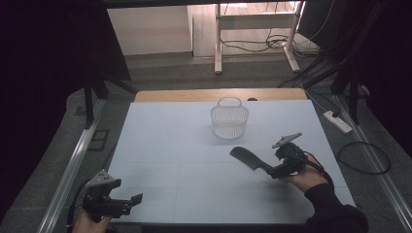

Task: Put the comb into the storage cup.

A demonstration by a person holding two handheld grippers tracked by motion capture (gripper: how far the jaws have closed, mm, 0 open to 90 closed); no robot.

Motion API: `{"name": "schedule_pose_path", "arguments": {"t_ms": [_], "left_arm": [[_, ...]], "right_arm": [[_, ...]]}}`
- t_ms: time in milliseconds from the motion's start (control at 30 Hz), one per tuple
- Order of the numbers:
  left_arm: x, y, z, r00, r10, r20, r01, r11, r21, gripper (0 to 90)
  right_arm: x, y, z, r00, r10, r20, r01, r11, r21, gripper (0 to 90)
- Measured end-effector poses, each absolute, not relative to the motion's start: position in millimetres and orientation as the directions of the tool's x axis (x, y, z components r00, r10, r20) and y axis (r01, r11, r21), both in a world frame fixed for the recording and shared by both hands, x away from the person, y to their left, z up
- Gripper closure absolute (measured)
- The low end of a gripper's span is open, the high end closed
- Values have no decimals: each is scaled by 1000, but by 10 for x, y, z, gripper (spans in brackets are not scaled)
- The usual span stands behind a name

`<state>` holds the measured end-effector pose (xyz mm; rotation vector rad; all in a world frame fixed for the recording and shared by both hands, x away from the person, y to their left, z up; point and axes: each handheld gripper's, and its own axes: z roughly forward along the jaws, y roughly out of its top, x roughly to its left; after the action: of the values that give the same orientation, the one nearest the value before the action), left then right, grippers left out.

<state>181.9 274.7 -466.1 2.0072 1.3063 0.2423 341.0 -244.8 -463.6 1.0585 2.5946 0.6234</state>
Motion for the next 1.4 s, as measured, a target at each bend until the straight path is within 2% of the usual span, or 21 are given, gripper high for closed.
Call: {"name": "schedule_pose_path", "arguments": {"t_ms": [133, 400, 733, 1233, 1400], "left_arm": [[1819, 2747, -4661, 469, 856, -218, 721, -229, 654, 22], [1819, 2749, -4662, 468, 856, -220, 722, -228, 653, 21], [1816, 2752, -4661, 469, 855, -220, 721, -227, 654, 20], [1817, 2752, -4662, 469, 855, -220, 721, -227, 654, 19], [1819, 2752, -4663, 469, 855, -221, 722, -227, 653, 20]], "right_arm": [[3443, -2464, -4661, -695, 715, -70, 599, 631, 493, 0], [3495, -2490, -4703, -705, 707, -45, 594, 624, 507, 0], [3510, -2445, -4850, -732, 679, -51, 601, 679, 421, 0], [3550, -2417, -5106, -752, 658, -46, 606, 717, 344, 0], [3552, -2422, -5108, -749, 661, -42, 611, 713, 344, 0]]}}
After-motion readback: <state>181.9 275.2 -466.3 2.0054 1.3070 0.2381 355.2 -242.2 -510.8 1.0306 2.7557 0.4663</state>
